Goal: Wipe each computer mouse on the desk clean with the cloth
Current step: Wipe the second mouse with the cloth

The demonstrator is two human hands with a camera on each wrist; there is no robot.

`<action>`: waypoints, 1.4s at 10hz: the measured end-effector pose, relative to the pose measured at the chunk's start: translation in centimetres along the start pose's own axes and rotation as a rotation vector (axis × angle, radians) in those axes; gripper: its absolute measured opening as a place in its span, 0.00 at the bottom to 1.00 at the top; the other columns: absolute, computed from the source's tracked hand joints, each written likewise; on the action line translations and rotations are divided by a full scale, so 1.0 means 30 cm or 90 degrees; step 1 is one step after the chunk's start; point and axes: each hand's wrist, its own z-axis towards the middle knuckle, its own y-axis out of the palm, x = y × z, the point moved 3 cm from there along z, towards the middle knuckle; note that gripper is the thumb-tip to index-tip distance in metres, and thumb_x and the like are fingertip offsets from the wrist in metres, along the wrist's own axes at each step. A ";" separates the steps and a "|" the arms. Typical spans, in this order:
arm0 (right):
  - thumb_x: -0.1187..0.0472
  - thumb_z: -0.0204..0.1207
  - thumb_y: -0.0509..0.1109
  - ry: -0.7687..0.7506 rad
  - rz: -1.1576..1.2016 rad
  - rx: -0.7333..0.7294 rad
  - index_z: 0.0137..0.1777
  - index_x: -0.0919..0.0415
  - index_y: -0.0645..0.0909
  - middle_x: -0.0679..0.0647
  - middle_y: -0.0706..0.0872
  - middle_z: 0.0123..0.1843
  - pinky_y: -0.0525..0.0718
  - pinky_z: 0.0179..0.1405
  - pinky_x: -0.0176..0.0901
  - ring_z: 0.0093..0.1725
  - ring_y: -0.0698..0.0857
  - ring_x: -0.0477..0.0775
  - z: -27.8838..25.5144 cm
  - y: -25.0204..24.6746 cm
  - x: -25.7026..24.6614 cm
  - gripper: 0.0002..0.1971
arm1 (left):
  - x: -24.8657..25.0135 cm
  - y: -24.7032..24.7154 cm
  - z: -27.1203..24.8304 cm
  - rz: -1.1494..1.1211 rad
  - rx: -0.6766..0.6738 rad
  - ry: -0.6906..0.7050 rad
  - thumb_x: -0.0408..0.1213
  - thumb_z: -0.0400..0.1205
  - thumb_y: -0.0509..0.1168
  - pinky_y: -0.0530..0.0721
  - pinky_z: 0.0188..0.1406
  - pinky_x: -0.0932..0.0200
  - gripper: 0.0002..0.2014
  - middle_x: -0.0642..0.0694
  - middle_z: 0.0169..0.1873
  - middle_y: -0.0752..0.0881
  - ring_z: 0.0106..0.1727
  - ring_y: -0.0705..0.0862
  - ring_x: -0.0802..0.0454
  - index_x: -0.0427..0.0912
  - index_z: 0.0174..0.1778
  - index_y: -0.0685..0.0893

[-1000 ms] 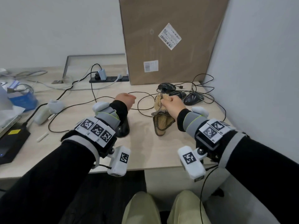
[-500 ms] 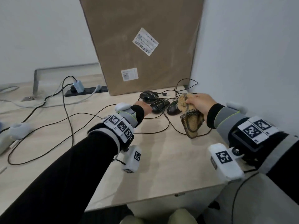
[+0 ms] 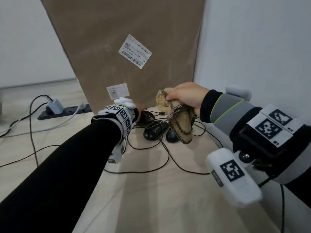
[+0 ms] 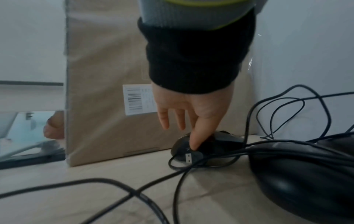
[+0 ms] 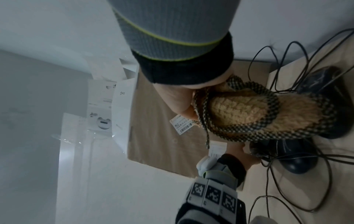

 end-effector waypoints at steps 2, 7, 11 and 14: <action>0.64 0.70 0.72 -0.032 0.053 0.011 0.31 0.58 0.77 0.60 0.80 0.39 0.84 0.53 0.56 0.43 0.80 0.58 0.019 0.021 0.031 0.08 | -0.001 0.006 0.074 0.082 -0.027 0.056 0.29 0.78 0.68 0.74 0.54 0.59 0.28 0.42 0.69 0.79 0.54 0.77 0.50 0.44 0.75 0.73; 0.61 0.68 0.68 -0.142 0.198 0.200 0.53 0.72 0.77 0.75 0.82 0.57 0.82 0.55 0.71 0.56 0.82 0.74 -0.253 -0.037 -0.058 0.17 | -0.092 -0.505 -0.411 -0.555 0.312 -0.036 0.51 0.69 0.77 0.86 0.42 0.56 0.30 0.46 0.54 0.84 0.50 0.84 0.47 0.41 0.63 0.79; 0.61 0.68 0.69 -0.262 0.086 0.322 0.50 0.51 0.83 0.52 0.89 0.46 0.84 0.57 0.56 0.49 0.86 0.56 -0.572 0.013 -0.001 0.11 | 0.066 -0.109 -0.921 -1.145 -0.115 -0.043 0.47 0.78 0.68 0.80 0.38 0.57 0.13 0.43 0.38 0.83 0.39 0.83 0.51 0.41 0.44 0.77; 0.67 0.73 0.67 -0.362 -0.075 0.244 0.52 0.62 0.85 0.58 0.88 0.45 0.77 0.48 0.39 0.47 0.83 0.57 -0.754 0.162 0.091 0.09 | 0.198 0.102 -1.105 -1.292 -0.215 -0.007 0.52 0.81 0.58 0.76 0.43 0.58 0.17 0.46 0.31 0.82 0.37 0.77 0.50 0.43 0.38 0.81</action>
